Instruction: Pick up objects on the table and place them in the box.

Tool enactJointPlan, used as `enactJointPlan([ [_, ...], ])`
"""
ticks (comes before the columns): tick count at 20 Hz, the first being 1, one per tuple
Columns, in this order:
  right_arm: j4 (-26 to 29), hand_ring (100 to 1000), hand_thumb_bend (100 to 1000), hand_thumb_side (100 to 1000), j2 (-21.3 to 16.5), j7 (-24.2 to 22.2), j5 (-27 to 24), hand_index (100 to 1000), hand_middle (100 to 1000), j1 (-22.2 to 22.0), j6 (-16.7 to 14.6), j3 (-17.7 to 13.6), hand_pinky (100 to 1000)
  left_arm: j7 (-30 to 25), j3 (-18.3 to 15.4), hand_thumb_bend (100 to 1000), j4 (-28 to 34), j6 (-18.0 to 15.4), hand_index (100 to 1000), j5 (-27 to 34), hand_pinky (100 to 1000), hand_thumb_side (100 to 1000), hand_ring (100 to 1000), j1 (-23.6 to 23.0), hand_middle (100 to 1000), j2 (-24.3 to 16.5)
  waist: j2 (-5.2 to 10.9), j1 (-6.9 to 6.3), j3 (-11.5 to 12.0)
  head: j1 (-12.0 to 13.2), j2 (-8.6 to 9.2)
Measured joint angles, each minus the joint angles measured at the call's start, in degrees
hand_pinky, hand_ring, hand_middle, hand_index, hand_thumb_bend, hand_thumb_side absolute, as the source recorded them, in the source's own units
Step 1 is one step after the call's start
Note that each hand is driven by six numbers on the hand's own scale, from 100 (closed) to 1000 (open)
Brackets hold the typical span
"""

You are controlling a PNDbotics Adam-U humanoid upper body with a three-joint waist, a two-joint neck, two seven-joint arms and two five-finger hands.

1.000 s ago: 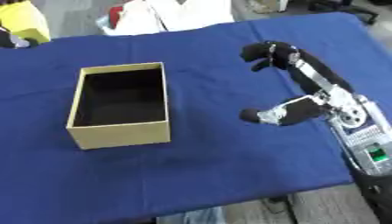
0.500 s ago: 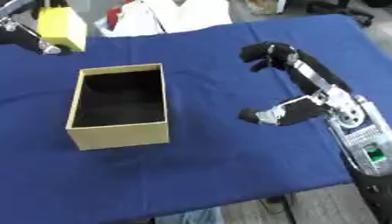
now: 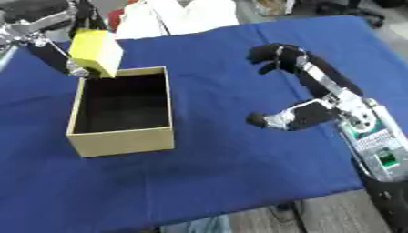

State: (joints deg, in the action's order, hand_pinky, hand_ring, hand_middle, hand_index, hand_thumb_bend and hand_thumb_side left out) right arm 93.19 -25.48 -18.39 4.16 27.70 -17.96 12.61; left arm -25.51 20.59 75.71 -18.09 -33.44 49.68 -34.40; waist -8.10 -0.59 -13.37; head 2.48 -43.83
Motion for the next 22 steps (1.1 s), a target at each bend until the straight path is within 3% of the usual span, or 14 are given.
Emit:
enactJointPlan([
  [5,0.0,861,648,338,0.2,1.3,0.0,881,793,0.0,0.3,-0.2,814,-3.5,1.5,600,-2.1,-1.0,538,0.1,609,100,441,0.3,318,2.8,0.02,0.12,-0.5,0.2,0.00],
  [7,0.0,860,647,339,0.4,1.8,0.0,881,793,0.0,0.3,-0.3,813,-4.6,2.2,698,-3.0,-1.7,620,-0.1,632,180,496,0.3,411,3.7,0.02,0.18,-0.5,0.2,0.00],
  [9,0.0,858,642,341,0.4,2.0,0.0,882,793,0.0,0.3,-0.3,810,-5.7,2.7,818,-3.7,-2.4,715,-0.1,681,274,608,0.0,559,4.2,0.02,0.24,-0.5,0.3,0.00],
  [11,0.0,857,639,343,0.4,2.2,0.0,882,792,0.0,0.4,-0.3,807,-7.0,3.0,958,-4.0,-2.9,747,0.1,712,358,663,-0.6,630,4.4,0.02,0.23,-0.4,0.4,0.00],
  [12,0.0,855,637,344,0.4,2.2,0.0,882,792,0.0,0.4,-0.3,803,-7.6,3.1,1000,-4.0,-3.2,757,0.3,729,384,691,-0.9,679,4.4,0.02,0.23,-0.4,0.4,0.00],
  [14,0.0,853,635,345,0.4,2.2,0.0,883,791,0.0,0.4,-0.3,798,-8.7,3.1,1000,-3.9,-3.4,774,0.8,754,392,728,-1.5,730,4.3,0.02,0.17,-0.3,0.4,0.00],
  [17,0.0,850,632,348,0.4,2.1,0.0,883,790,-0.2,0.5,-0.3,793,-9.9,3.1,1000,-2.6,-3.2,804,1.6,776,399,750,-2.5,768,3.4,0.02,0.02,0.0,0.3,0.00],
  [22,0.0,843,626,350,0.4,1.8,0.0,883,790,-0.5,0.4,-0.6,790,-8.8,0.9,982,3.5,-1.9,773,3.2,733,418,670,-5.0,685,0.3,0.29,-0.02,0.8,0.1,0.00],
])
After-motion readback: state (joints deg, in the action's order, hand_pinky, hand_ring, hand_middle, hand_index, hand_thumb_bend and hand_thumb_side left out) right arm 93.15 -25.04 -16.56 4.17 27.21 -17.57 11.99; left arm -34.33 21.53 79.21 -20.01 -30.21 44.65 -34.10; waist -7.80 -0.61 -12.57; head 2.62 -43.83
